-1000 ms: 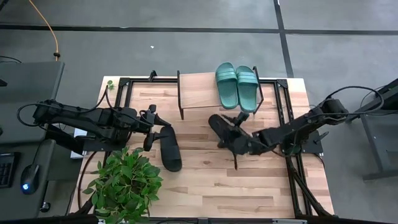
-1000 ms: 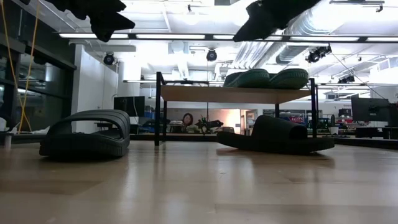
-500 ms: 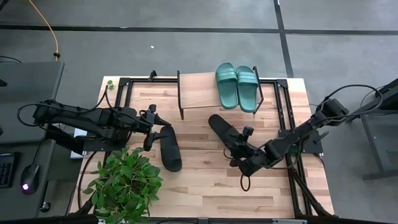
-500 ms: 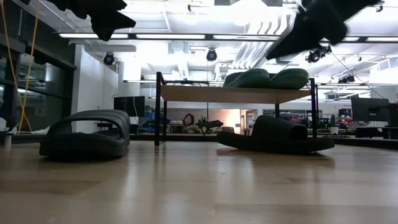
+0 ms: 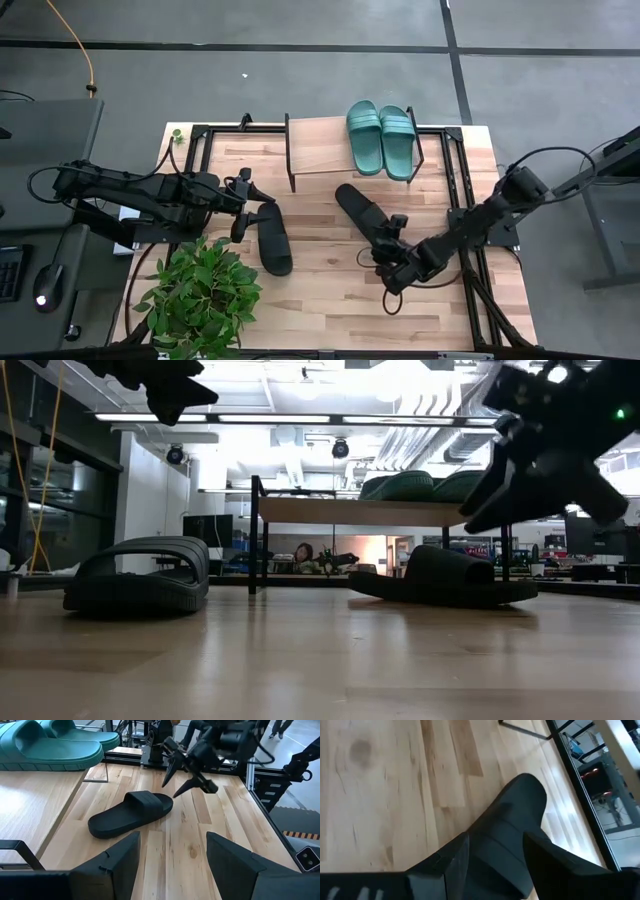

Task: Pick and place slides into the shelf
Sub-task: Put the right dark green slipper on the shelf

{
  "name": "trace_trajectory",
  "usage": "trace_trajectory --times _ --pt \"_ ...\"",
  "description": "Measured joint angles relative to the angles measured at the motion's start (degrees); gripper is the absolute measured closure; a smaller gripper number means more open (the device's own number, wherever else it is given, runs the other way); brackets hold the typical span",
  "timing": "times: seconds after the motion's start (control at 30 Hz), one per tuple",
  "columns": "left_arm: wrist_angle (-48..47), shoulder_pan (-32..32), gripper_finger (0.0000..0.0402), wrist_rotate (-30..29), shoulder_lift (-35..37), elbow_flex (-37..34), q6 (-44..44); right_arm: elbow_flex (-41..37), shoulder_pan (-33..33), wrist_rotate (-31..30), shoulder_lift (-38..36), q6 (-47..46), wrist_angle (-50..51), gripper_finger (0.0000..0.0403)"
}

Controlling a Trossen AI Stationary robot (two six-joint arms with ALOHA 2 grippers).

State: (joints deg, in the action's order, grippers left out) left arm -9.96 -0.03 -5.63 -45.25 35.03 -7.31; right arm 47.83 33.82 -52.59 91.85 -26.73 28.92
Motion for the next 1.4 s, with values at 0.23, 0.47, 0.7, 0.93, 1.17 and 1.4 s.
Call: trace_trajectory --times 0.23,0.47,0.7,0.93,1.17,1.4 --pt "0.00 0.02 0.0192 0.00 0.00 0.00 0.00 0.00 -0.02 -1.95 3.79 -0.23 2.14 0.0226" --pt "-0.02 0.00 0.0192 0.00 0.00 0.01 0.00 0.00 -0.03 -1.72 5.13 -0.50 4.44 0.0226" --pt "-0.02 0.00 0.0192 0.00 0.00 0.01 0.00 0.00 -0.02 -1.48 6.74 -1.95 6.11 0.0226" --pt "-0.04 0.02 0.0192 0.00 0.02 0.00 0.00 0.00 -0.04 -3.09 9.09 -1.96 6.13 0.0226" --pt "-0.02 0.02 0.0192 0.00 0.02 0.00 -0.02 0.00 -0.09 -5.91 10.68 -3.29 6.05 0.0226" --pt "-0.02 0.02 0.0192 0.00 0.02 0.00 -0.02 0.00 -1.16 -5.68 10.69 -3.40 6.02 0.0226"
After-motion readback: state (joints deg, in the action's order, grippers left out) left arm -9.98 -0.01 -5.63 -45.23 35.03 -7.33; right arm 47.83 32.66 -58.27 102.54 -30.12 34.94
